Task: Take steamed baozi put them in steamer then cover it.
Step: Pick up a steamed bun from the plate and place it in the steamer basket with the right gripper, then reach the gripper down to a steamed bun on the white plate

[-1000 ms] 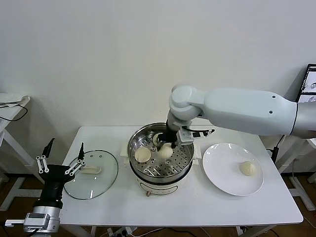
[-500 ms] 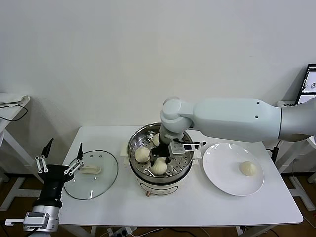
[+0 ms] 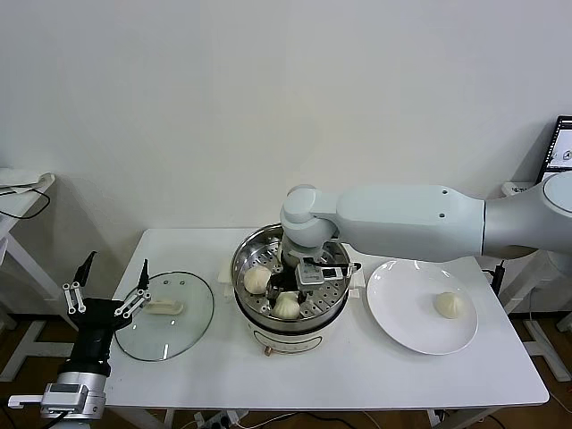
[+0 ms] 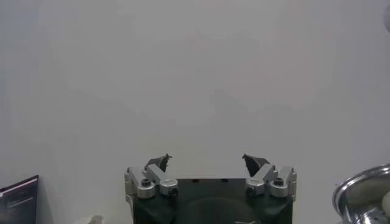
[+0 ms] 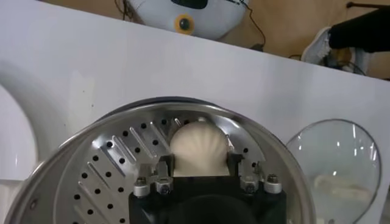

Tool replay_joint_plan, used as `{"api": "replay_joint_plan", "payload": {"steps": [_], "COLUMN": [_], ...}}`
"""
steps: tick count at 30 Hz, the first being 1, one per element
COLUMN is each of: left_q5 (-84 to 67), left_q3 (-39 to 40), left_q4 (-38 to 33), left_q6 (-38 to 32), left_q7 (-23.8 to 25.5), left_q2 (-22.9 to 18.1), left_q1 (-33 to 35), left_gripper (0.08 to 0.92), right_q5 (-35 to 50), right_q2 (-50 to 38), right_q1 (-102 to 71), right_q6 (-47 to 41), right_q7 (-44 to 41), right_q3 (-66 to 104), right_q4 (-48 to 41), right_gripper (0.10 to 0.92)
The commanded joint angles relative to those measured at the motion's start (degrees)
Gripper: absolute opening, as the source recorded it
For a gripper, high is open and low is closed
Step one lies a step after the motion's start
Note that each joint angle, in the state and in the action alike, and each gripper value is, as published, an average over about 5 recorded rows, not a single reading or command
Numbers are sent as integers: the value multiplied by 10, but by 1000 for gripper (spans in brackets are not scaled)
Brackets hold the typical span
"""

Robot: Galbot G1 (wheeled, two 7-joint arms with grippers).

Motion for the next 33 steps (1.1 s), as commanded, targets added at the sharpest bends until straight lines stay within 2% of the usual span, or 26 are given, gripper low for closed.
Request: {"api": "replay_joint_plan", "payload": {"steps": [1, 5, 11, 17, 20, 25, 33], "left_q5": [0, 1, 4, 11, 17, 25, 32], "left_q3": [0, 2, 10, 23, 32, 45, 56], "left_q4": [-1, -2, -11, -19, -21, -23, -22], "left_q6": [1, 1, 2, 2, 1, 0, -2], "left_q7": [0, -1, -2, -5, -6, -7, -8], "left_q2": [-1, -2, -4, -5, -5, -6, -8], "left_q1": [1, 2, 6, 10, 13, 17, 18], "left_gripper": [823, 823, 823, 823, 823, 823, 823], "right_q5": [12, 23, 70, 180, 200, 166, 45], "right_q2": [-3, -32, -119, -255, -312, -376, -401], "right_q1": [1, 25, 85, 107, 88, 18, -146], "right_q6": [-7, -10, -38, -184, -261, -329, -349], "right_q7": [-10, -13, -38, -107, -128, -154, -179], "right_q3": [4, 14, 20, 13, 21, 61, 207], "right_q4": [-6, -2, 3, 19, 13, -28, -127], "right_gripper": [754, 815, 822, 823, 823, 823, 823]}}
